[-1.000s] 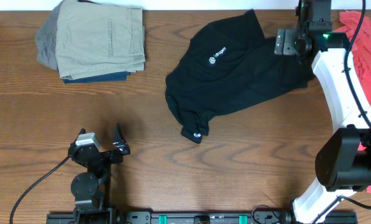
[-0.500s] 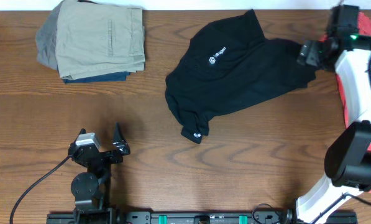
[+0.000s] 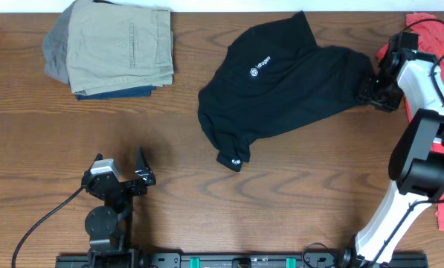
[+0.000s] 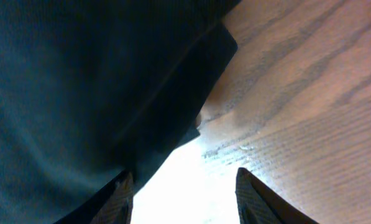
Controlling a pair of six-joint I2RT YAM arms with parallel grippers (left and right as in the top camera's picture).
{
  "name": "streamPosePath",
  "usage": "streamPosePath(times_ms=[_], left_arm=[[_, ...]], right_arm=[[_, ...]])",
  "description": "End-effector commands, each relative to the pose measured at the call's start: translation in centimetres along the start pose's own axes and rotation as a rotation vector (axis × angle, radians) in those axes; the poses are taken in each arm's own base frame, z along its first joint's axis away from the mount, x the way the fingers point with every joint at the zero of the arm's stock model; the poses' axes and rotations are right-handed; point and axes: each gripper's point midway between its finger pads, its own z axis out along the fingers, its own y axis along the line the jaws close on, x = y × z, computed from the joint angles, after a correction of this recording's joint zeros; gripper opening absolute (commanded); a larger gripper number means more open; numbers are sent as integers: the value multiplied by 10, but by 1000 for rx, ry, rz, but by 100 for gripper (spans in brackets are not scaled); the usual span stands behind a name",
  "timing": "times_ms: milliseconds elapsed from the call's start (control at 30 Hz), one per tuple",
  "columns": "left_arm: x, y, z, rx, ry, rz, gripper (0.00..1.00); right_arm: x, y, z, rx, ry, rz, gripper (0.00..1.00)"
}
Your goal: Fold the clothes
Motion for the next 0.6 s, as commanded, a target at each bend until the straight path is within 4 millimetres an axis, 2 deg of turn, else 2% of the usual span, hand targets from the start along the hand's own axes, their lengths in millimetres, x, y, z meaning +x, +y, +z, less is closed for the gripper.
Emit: streamPosePath(times_ms=[0,167,333,433,567], left_arm=[[17,7,1,-29,49,15,98],[17,7,1,-30,49,15,98],[17,7,1,-30,49,15,98],[17,7,1,-29,49,15,98],[17,7,1,-29,49,15,98]], right_arm=[[3,-6,17,38,23,2,49],[1,-13,28,75,20,4,45],[-4,-13,28,71,2,8,44],[-9,-13,28,67,-17,9,50],[-14,-11,28,62,-37,10,51]])
